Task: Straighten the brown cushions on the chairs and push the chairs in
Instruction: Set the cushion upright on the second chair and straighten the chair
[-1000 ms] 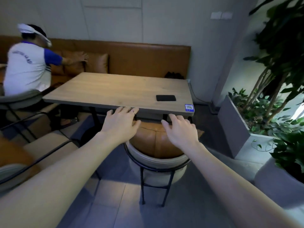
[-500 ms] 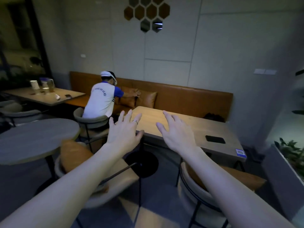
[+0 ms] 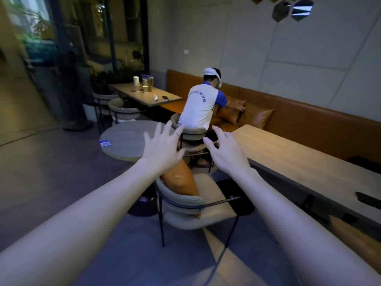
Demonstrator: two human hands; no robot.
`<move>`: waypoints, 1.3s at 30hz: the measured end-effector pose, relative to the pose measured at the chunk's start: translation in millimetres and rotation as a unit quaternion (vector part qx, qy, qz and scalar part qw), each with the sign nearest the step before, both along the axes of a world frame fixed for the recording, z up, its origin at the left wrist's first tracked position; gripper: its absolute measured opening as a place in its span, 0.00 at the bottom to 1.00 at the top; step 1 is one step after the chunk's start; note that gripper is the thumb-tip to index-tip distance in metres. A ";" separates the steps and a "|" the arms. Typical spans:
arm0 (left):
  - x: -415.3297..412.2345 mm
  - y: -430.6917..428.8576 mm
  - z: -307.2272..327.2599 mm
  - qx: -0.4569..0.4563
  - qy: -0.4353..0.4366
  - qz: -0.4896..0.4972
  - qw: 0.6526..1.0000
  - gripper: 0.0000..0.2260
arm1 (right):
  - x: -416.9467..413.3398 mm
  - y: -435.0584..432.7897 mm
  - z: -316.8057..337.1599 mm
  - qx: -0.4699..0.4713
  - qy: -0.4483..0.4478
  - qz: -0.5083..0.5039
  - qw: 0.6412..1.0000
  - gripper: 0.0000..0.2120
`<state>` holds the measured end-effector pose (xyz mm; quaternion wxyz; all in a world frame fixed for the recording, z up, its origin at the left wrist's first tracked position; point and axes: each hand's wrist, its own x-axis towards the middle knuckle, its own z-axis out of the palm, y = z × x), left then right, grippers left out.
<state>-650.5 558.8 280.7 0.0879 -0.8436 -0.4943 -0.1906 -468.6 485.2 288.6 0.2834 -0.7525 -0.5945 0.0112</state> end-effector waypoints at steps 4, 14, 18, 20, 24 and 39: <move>-25.0 42.1 -22.6 -0.043 -0.004 0.038 0.998 0.32 | -17.3 55.9 -30.5 -0.027 0.024 0.020 0.999 0.31; 4.5 195.8 -109.0 -0.162 0.007 0.079 0.984 0.32 | -1.6 229.8 -130.8 -0.125 0.081 0.043 0.988 0.31; 27.5 258.8 -152.5 -0.237 -0.019 0.087 0.968 0.32 | 12.1 293.3 -187.0 -0.188 0.105 0.034 0.976 0.32; 37.5 284.5 -175.9 -0.293 -0.058 0.090 0.950 0.34 | 16.5 316.5 -217.0 -0.231 0.113 0.030 0.966 0.34; 53.9 326.0 -221.4 -0.425 -0.156 0.125 0.883 0.42 | 18.8 343.2 -270.8 -0.327 0.125 0.018 0.936 0.38; 74.5 447.5 -314.8 -0.607 -0.270 0.167 0.729 0.47 | -2.7 387.0 -343.8 -0.380 0.116 -0.053 0.916 0.46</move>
